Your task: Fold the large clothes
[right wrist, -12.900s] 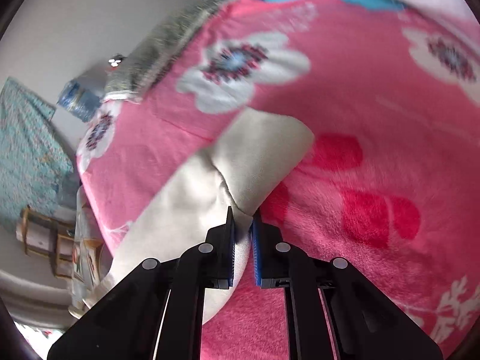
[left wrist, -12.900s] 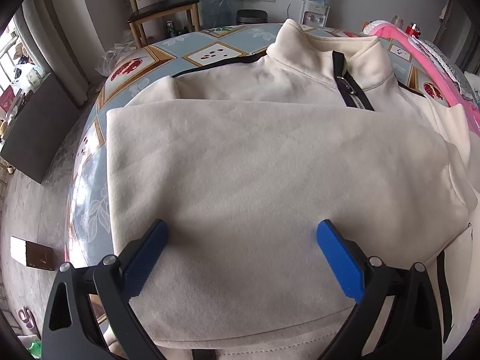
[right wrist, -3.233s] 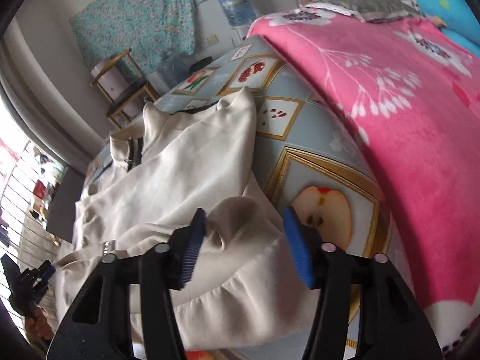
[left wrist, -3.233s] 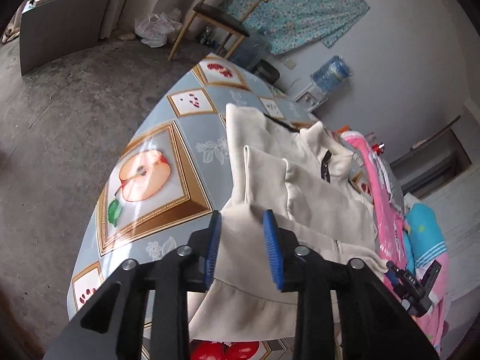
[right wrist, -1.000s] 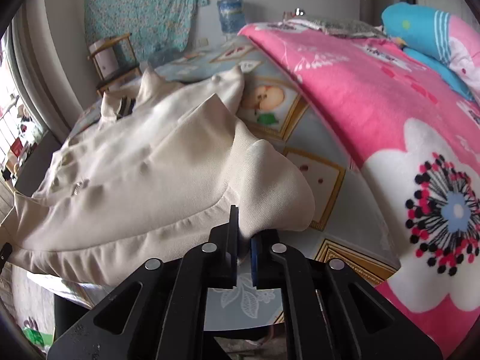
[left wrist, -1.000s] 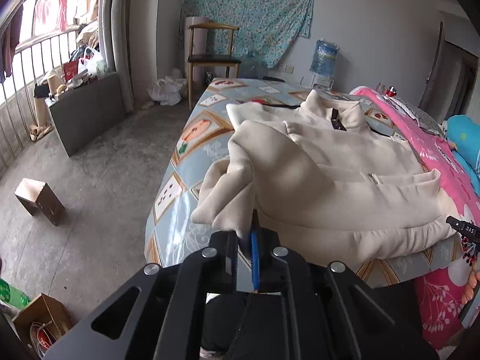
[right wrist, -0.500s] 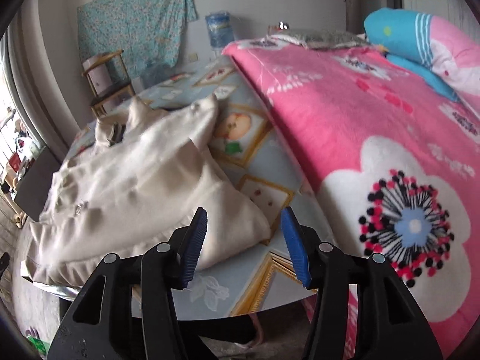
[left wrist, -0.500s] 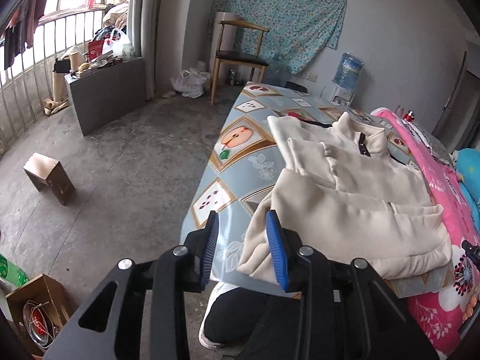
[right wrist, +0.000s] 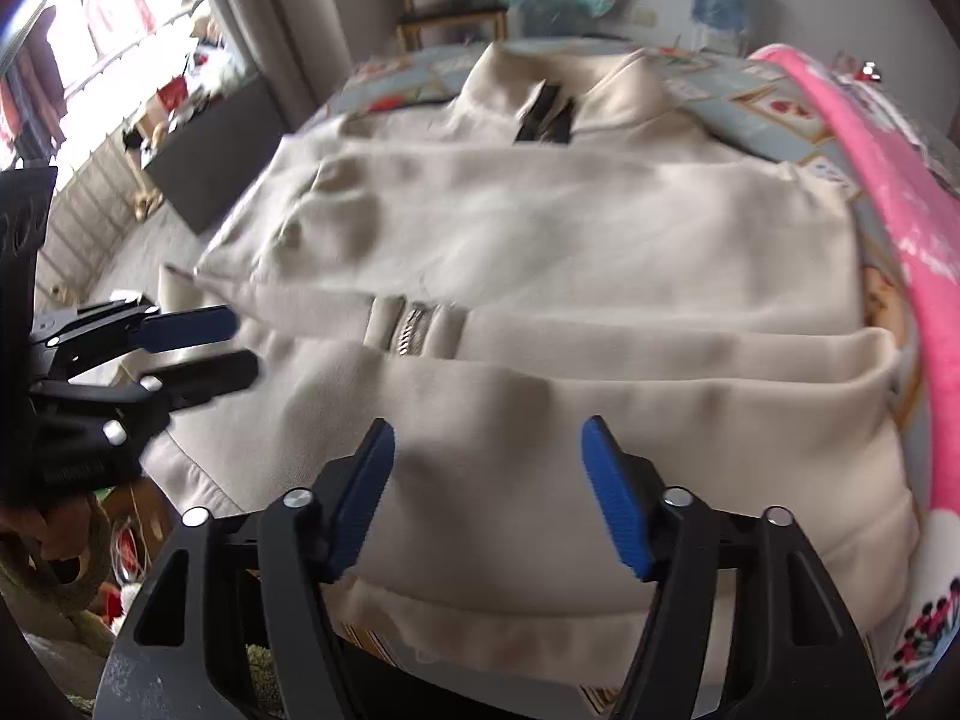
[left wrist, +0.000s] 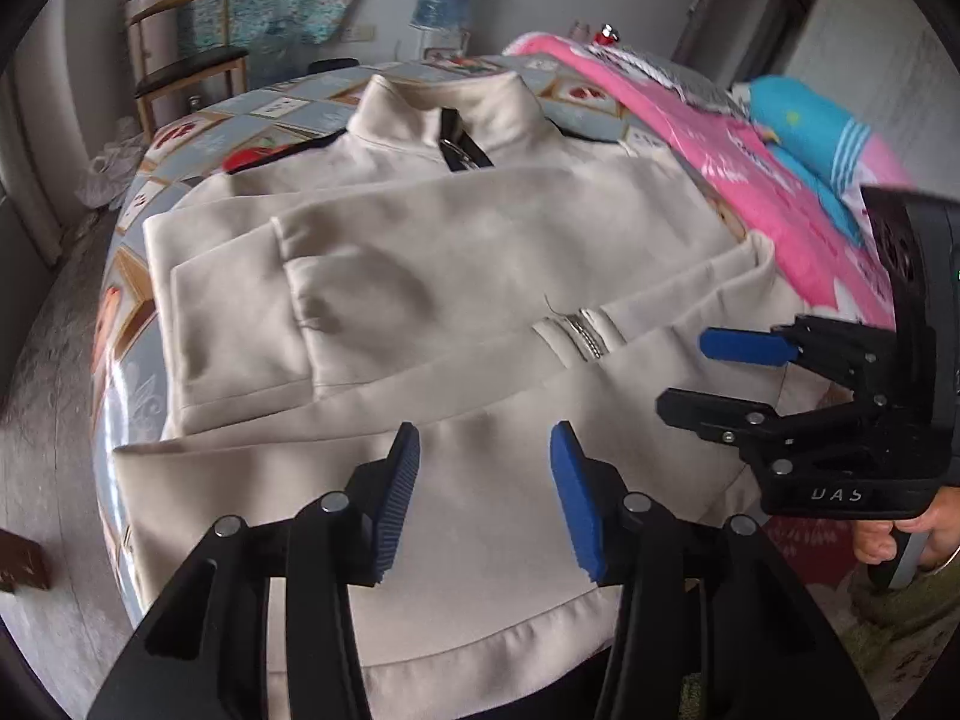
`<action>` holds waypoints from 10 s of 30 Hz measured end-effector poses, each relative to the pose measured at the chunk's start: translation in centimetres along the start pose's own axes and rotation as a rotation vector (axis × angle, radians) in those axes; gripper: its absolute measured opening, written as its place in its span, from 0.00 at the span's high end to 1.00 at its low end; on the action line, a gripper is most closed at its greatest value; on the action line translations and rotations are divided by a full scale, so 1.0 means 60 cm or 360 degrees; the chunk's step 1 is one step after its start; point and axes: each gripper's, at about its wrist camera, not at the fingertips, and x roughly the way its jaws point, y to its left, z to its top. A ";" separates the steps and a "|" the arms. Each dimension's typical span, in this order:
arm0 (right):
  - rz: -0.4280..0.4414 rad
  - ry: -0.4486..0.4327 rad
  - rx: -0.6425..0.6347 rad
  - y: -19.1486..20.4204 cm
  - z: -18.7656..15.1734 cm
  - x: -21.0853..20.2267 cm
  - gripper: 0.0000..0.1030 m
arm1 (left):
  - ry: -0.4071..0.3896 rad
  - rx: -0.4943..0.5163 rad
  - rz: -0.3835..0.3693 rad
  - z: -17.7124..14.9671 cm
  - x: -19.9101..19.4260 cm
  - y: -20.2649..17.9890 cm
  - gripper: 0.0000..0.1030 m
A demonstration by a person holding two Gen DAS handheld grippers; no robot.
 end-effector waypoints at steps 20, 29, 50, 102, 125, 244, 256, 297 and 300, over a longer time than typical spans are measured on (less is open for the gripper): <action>0.0127 -0.0135 0.0030 -0.007 0.044 0.024 0.97 | -0.0100 0.0174 0.0282 0.011 0.021 0.002 0.94; 0.0139 -0.0230 0.0004 -0.008 0.027 -0.006 0.96 | -0.0036 -0.0095 0.0282 -0.052 -0.061 0.077 0.91; 0.0281 -0.0244 0.0198 -0.067 0.040 -0.016 0.81 | -0.0059 0.0108 0.0109 0.020 0.059 -0.056 0.91; -0.0338 -0.0115 0.0203 -0.184 -0.117 -0.119 0.80 | 0.0034 0.0198 -0.0046 0.024 0.056 -0.025 0.91; 0.0145 -0.0085 -0.0311 0.108 -0.035 0.017 0.87 | 0.0305 -0.0253 -0.0676 0.049 0.086 0.074 0.95; 0.0440 -0.0053 0.0099 -0.163 0.276 0.100 0.41 | 0.0094 -0.0628 -0.0436 0.186 0.053 0.159 0.63; 0.0815 0.0142 0.0928 -0.319 0.266 0.203 0.45 | 0.0232 -0.1061 -0.0539 0.190 0.144 0.205 0.63; 0.0290 0.0046 0.0118 -0.254 0.350 0.215 0.71 | 0.0083 0.0036 0.0035 0.279 0.189 0.146 0.91; 0.0107 -0.0116 0.0121 -0.247 0.350 0.152 0.58 | 0.0096 0.0062 0.0036 0.280 0.187 0.145 0.91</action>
